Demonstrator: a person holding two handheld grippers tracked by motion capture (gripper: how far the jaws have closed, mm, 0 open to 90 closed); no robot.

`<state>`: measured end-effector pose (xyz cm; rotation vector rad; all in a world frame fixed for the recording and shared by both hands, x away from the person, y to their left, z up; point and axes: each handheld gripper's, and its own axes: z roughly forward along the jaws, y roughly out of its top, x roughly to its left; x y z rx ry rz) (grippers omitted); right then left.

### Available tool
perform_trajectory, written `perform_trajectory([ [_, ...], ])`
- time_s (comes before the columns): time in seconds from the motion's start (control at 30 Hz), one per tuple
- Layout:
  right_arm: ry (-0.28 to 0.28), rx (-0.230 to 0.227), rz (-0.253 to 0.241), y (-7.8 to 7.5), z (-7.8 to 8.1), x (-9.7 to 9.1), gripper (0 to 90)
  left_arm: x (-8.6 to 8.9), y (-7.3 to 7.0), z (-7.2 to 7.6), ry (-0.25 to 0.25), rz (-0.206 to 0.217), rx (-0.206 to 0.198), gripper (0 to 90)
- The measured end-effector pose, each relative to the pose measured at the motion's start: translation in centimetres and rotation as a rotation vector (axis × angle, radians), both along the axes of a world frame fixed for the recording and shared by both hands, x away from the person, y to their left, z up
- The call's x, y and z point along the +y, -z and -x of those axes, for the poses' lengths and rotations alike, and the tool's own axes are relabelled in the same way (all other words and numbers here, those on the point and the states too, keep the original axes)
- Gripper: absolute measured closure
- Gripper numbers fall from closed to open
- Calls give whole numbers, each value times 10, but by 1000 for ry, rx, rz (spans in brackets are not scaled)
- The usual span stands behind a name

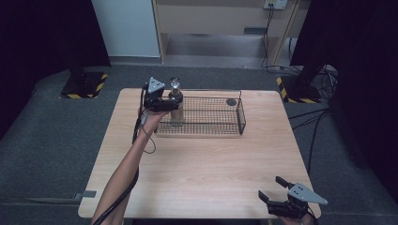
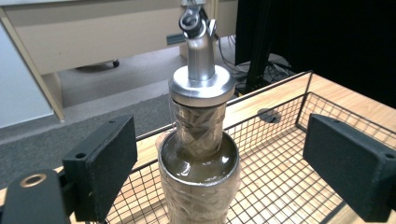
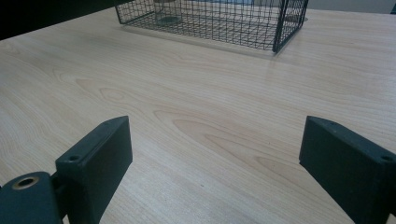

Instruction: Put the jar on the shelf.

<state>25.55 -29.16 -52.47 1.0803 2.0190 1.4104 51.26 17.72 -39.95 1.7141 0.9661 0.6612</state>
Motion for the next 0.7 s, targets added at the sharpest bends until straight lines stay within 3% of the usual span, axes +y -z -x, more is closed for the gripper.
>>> perform_trajectory([
  [0.7,0,3,2,0,0,1,95,27,-25,43,60,26,-15,43],
])
